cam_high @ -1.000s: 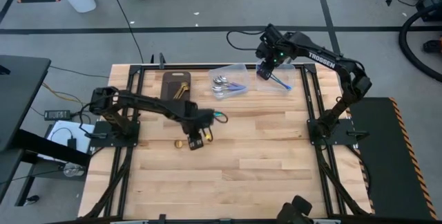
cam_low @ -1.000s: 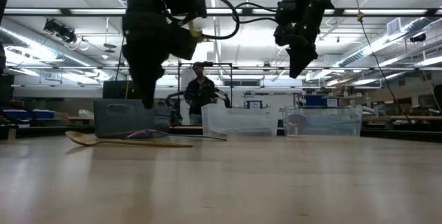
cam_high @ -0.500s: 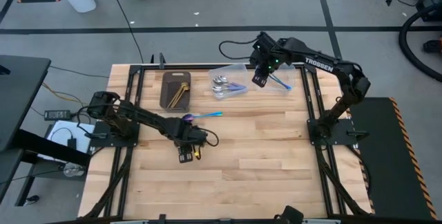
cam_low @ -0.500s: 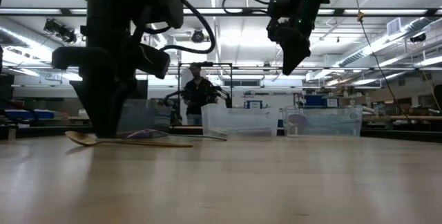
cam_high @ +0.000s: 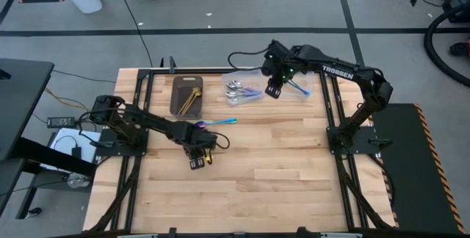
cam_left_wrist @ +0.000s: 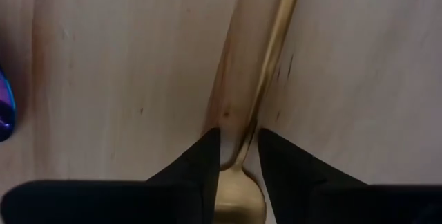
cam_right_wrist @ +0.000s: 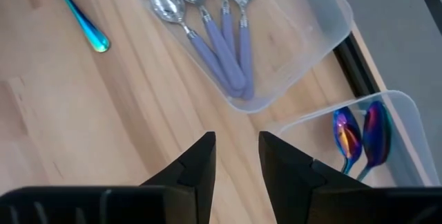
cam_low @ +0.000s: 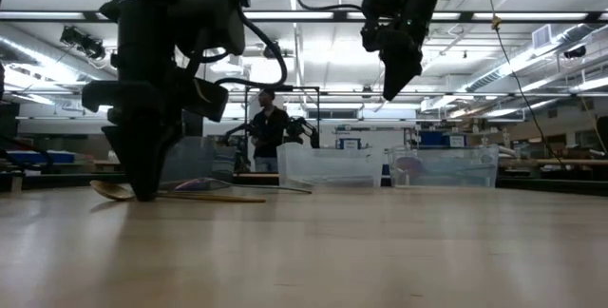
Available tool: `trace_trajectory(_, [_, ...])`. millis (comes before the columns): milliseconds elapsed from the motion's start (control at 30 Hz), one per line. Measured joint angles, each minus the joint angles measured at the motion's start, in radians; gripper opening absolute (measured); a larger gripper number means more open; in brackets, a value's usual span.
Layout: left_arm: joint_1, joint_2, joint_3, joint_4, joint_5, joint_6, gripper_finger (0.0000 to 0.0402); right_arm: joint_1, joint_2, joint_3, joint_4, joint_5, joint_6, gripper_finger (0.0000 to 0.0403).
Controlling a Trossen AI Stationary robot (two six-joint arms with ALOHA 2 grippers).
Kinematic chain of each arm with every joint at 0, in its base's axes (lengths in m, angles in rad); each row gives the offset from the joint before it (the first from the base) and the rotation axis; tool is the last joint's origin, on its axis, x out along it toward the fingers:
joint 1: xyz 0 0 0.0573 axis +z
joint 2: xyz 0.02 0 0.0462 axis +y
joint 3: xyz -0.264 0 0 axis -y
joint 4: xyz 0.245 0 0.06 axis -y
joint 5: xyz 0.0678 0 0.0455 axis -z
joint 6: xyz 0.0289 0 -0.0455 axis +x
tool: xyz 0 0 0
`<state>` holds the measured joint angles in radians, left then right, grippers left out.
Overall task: Sort silverware by color (type)
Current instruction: Put the gold spoon into the black bin
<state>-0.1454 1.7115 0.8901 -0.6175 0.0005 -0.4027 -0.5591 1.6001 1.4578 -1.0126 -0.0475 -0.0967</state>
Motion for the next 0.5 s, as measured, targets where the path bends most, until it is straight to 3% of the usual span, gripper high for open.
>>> trace_trajectory(133, [0.009, 0.000, -0.004, 0.005, 0.013, 0.026, 0.0082, 0.016, 0.000, 0.000, -0.007, 0.000, 0.001, 0.0120])
trace_trajectory(300, [0.010, 0.001, -0.005, 0.011, 0.016, 0.026, 0.0018, 0.029, 0.000, 0.000, -0.013, 0.000, 0.001, 0.0120])
trace_trajectory(500, [-0.005, -0.010, -0.007, 0.023, -0.004, -0.048, 0.0012, 0.028, 0.000, 0.000, -0.014, 0.001, 0.001, 0.0120])
